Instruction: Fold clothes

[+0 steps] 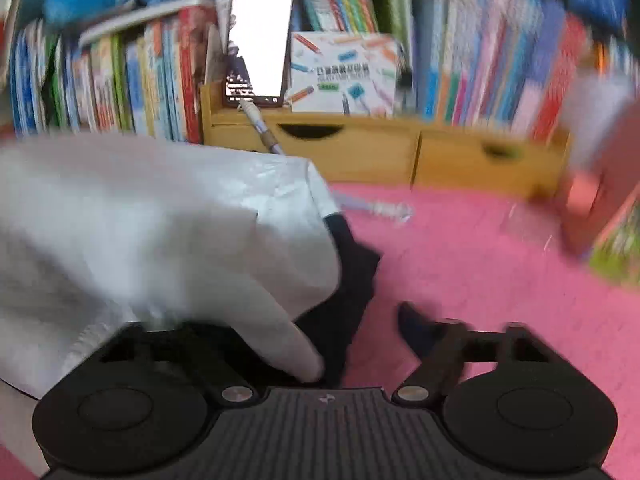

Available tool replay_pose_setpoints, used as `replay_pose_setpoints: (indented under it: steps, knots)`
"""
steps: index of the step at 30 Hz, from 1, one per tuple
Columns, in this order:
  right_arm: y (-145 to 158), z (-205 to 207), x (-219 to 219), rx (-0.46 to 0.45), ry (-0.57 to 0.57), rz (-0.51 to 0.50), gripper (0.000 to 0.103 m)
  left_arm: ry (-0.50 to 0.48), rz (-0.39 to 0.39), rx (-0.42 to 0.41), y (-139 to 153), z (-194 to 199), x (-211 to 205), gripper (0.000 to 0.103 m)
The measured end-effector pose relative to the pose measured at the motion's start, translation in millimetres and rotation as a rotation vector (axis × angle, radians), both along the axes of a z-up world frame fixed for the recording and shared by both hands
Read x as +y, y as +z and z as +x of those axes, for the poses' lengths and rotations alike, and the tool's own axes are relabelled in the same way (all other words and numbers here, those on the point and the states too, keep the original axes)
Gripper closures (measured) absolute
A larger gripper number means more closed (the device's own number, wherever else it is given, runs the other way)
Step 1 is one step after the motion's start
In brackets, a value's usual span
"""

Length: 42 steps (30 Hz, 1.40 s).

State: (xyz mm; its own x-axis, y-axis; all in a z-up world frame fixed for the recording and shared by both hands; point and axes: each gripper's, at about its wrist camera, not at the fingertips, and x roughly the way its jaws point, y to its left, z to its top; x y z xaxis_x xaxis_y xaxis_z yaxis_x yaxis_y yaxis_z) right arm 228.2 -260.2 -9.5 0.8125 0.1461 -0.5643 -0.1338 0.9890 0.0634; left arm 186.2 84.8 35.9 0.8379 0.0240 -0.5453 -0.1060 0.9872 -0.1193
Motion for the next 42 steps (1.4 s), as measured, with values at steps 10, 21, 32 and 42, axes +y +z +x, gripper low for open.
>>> replay_pose_setpoints:
  steps: [10,21,32,42]
  knots:
    - [105.0,-101.5,-48.0,-0.272,0.198,0.321,0.070,-0.121,-0.013,-0.326,110.6,-114.3,-4.5,0.023]
    - [82.4,-73.6,-59.2,-0.021,-0.004,0.135,0.042,-0.085,-0.134,-0.032,44.5,-71.6,-18.5,0.006]
    - [49.3,-185.3,-27.0,-0.192,0.159,-0.113,0.042,-0.096,-0.087,0.029,15.9,-74.9,-39.4,0.005]
    - [17.2,-170.8,97.4,-0.138,0.600,-0.154,0.049,-0.157,-0.069,-0.034,44.7,-114.6,-44.5,0.005]
